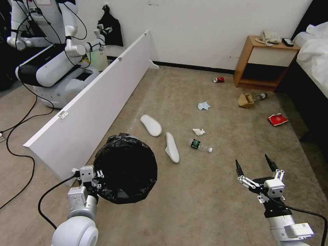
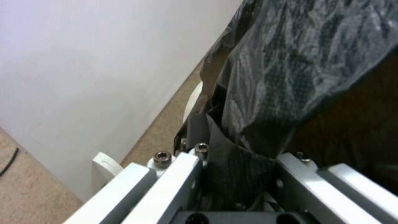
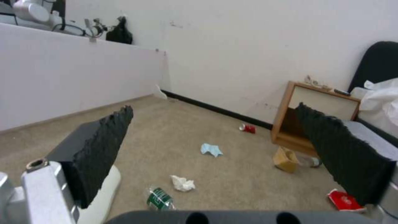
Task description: Pick up the trash bin, then pick up the garbage from the floor and place it into the trash bin.
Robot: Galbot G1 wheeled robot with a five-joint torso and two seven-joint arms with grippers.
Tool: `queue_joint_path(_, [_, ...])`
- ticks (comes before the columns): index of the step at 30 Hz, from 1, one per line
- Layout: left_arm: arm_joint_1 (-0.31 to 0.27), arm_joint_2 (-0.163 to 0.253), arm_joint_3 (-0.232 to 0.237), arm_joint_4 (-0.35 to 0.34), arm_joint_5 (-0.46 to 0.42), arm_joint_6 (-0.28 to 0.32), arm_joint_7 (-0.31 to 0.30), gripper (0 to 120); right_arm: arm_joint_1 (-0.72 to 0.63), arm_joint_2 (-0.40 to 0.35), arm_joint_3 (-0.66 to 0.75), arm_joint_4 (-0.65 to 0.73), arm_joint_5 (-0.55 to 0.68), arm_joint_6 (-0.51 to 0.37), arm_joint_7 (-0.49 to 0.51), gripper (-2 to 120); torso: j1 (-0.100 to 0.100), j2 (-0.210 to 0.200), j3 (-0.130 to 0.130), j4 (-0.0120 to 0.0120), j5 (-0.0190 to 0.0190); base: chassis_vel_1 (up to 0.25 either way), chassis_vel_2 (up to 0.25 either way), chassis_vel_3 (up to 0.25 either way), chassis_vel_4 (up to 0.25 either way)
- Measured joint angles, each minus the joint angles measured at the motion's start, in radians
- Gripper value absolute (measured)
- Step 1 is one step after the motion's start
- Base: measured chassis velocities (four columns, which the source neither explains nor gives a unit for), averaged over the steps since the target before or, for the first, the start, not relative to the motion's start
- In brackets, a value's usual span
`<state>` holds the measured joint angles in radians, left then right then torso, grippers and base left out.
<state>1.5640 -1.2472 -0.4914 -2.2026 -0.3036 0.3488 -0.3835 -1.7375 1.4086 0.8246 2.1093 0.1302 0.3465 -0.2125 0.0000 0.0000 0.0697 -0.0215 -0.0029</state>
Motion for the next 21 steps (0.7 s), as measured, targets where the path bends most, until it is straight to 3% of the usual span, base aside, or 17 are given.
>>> queue_joint_path(21, [-0.006,0.001,0.004,0.006,-0.011,-0.01,-0.008,1,-0.016,0.003,0.007,0.016,-0.001,-0.006,-0.01,100,0.0,0.0,0.0,0.0,0.0,0.0,0.0,0.0,0.0])
